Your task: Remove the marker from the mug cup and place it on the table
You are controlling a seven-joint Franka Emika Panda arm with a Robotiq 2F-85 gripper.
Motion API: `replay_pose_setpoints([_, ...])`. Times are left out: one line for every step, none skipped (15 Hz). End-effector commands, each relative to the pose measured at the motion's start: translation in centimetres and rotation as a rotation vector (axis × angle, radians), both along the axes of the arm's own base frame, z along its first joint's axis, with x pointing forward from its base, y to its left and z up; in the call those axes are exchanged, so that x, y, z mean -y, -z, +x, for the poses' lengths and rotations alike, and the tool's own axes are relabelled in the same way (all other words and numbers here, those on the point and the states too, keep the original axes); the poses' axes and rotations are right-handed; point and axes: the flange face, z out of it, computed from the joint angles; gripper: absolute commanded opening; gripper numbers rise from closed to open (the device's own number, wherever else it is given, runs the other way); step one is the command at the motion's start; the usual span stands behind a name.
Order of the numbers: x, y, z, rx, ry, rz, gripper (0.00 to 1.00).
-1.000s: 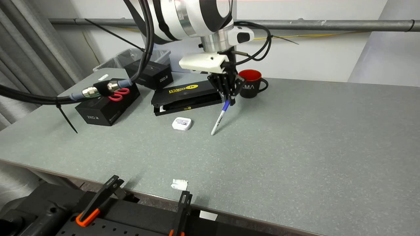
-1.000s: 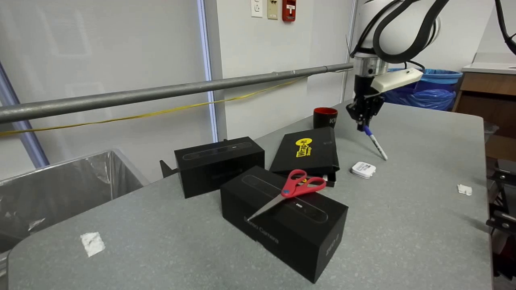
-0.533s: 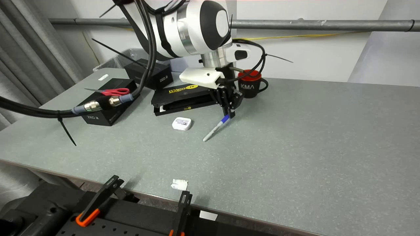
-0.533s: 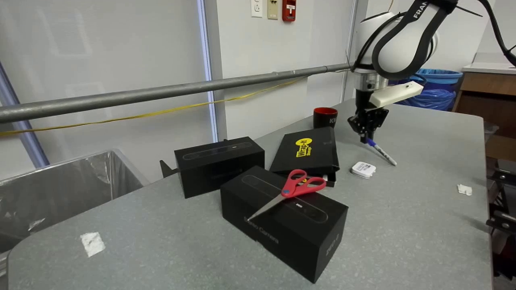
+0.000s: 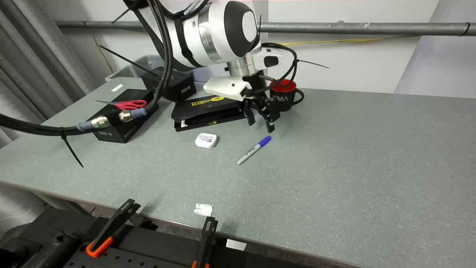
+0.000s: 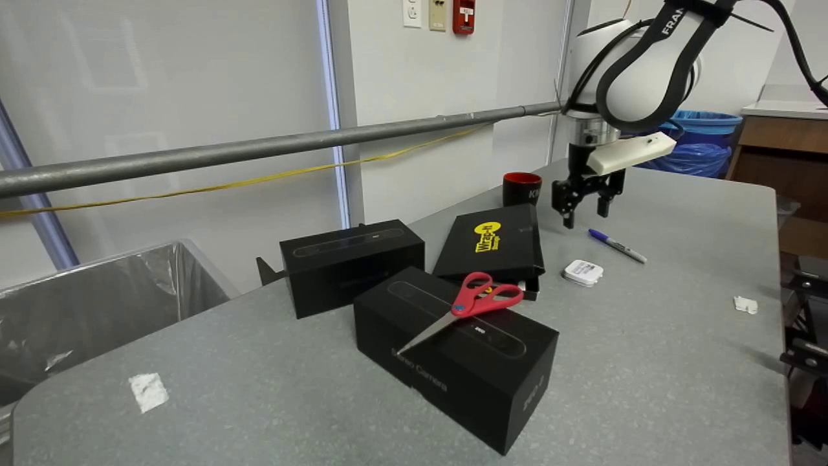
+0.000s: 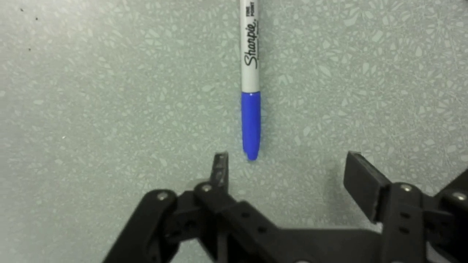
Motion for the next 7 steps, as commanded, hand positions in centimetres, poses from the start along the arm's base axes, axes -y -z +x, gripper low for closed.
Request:
replay_pose_setpoints([-0.33,-0.38,0.36,0.031,0.016,-0.024,1.00])
replay_pose_setpoints([-0.38,-0.44,0.44,0.032,0.018,-0.024,1.00])
replay_pose_setpoints([-0.42,-0.51,0.54,0.029,0.025,-0.021,1.00])
replay_pose_setpoints([-0.19,-0.17,0.27,0.005,0.008,-0.006,1.00])
replay_pose_setpoints([-0.21,-0.17,0.29,0.005,0.008,-0.006,1.00])
replay_pose_setpoints([-0.21,-0.16,0.28,0.005,0.008,-0.006,1.00])
replay_pose_setpoints([-0.21,-0.16,0.28,0.005,0.008,-0.006,1.00])
